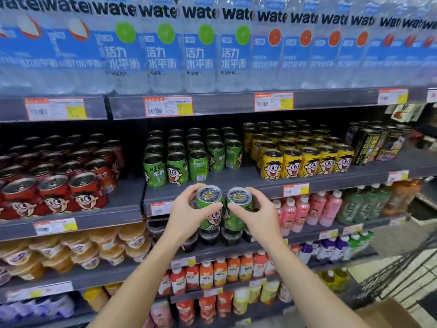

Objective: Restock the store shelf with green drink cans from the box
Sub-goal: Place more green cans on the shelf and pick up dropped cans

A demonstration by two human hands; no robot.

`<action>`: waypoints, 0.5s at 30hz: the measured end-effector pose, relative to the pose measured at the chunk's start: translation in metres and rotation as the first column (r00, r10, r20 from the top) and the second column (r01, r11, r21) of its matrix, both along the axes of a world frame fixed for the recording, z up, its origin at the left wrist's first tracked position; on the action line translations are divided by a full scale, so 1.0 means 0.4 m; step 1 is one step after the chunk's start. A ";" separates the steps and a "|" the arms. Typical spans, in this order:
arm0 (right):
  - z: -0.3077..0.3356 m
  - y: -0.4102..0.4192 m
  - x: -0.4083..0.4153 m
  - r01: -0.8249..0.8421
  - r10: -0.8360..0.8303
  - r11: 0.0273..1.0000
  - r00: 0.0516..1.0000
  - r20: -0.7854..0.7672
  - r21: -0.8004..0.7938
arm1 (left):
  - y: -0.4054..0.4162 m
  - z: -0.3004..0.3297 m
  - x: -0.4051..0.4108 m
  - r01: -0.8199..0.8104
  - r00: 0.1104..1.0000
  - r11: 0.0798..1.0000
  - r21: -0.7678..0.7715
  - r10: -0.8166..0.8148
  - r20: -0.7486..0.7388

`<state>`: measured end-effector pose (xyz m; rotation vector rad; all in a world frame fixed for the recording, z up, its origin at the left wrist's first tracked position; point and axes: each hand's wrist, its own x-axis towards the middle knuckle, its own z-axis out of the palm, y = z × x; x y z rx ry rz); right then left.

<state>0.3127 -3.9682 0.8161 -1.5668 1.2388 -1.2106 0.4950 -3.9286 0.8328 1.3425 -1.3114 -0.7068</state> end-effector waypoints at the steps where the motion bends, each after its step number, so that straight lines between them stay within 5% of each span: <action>1: 0.006 -0.012 -0.001 0.006 -0.006 1.000 1.000 0.000 -0.002 | -0.009 0.002 0.000 -0.006 1.000 1.000 -0.001 0.006 0.000; 15: 0.067 -0.209 -0.033 -0.039 0.042 0.998 0.997 0.071 -0.041 | -0.207 0.032 -0.038 -0.242 0.962 0.970 0.036 0.245 -0.122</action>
